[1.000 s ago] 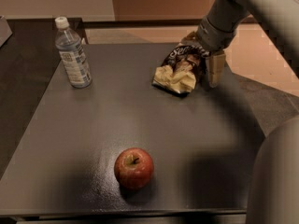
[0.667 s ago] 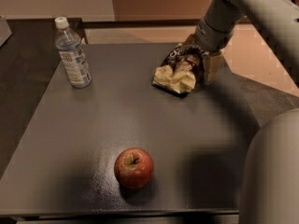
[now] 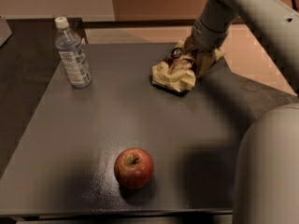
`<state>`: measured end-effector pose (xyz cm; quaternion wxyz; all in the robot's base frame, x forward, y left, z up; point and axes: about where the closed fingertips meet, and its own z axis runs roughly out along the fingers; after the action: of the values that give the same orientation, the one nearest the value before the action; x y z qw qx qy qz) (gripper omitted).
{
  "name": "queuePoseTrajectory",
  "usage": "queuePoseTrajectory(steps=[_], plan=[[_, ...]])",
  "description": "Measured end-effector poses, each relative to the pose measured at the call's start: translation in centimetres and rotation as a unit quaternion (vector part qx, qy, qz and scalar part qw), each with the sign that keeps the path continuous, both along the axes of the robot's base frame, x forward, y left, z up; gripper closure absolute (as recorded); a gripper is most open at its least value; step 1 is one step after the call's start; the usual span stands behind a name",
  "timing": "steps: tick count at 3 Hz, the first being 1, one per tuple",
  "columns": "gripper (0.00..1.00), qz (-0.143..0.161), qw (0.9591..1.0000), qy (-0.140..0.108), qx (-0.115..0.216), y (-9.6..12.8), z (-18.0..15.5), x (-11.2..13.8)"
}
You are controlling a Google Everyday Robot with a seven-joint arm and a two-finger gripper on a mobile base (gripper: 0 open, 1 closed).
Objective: Move brown chip bag near apple
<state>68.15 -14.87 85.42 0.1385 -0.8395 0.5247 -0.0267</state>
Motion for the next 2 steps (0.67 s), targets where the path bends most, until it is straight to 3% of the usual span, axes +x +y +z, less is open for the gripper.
queuePoseTrajectory(steps=[1,2], plan=[[0.85,-0.007,0.9999,-0.006,0.011,0.2,0.9,-0.4],[1.00,-0.015,0.9990,-0.021,0.036,0.2,3.0,-1.7]])
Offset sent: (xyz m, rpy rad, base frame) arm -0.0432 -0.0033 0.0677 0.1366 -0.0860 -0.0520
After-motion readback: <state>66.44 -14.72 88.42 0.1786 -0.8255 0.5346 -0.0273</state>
